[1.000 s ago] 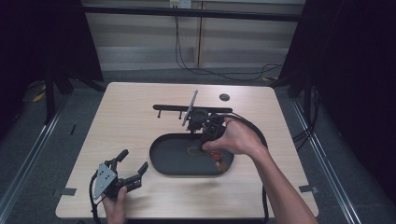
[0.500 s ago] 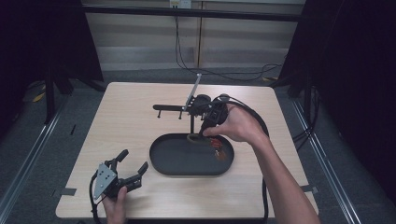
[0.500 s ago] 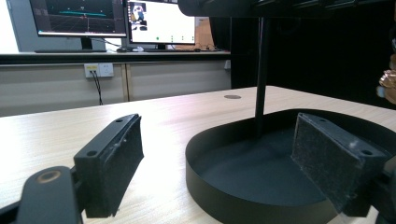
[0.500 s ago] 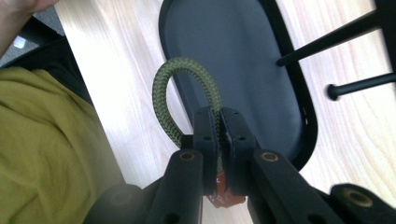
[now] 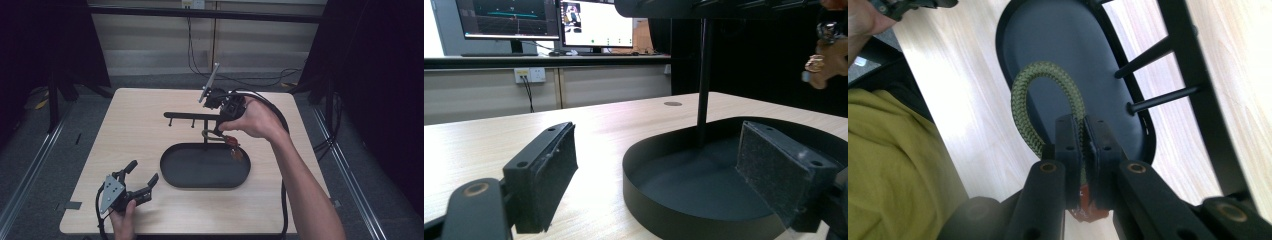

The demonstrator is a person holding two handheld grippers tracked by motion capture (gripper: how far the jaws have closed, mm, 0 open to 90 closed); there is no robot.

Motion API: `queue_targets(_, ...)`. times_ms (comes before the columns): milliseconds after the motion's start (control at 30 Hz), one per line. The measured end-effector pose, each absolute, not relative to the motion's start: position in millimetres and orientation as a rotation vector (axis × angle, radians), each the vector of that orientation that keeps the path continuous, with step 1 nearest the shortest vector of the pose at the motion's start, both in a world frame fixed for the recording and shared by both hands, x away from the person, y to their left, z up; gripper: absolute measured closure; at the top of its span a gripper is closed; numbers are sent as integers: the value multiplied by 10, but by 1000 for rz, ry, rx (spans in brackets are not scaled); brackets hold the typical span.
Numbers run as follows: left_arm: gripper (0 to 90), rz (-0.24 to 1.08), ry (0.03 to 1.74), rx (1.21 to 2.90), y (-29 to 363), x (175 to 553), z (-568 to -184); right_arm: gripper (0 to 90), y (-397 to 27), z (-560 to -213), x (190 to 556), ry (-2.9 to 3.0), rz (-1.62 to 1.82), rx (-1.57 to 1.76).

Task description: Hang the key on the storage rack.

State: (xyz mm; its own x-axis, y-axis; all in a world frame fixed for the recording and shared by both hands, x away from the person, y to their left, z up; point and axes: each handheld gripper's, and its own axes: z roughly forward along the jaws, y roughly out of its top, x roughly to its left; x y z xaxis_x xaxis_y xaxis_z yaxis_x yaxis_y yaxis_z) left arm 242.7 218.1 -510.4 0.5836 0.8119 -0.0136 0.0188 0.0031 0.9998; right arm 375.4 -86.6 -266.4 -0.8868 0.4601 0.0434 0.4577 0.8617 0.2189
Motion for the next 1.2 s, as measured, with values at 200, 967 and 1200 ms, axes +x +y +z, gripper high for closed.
queue_targets(200, 160, 726, 754, 1443, 2179, 2428, -5106, 855, -810, -2695, 3881, 3004, 331, 757)
queue_targets(967, 159, 723, 743, 1448, 2184, 2429, -5106, 852, -801, -2804, 4092, 2939, 291, 799)
queue_targets(1200, 159, 721, 745, 1447, 2182, 2429, -5105, 842, -820, -2816, 4108, 2952, 317, 794)
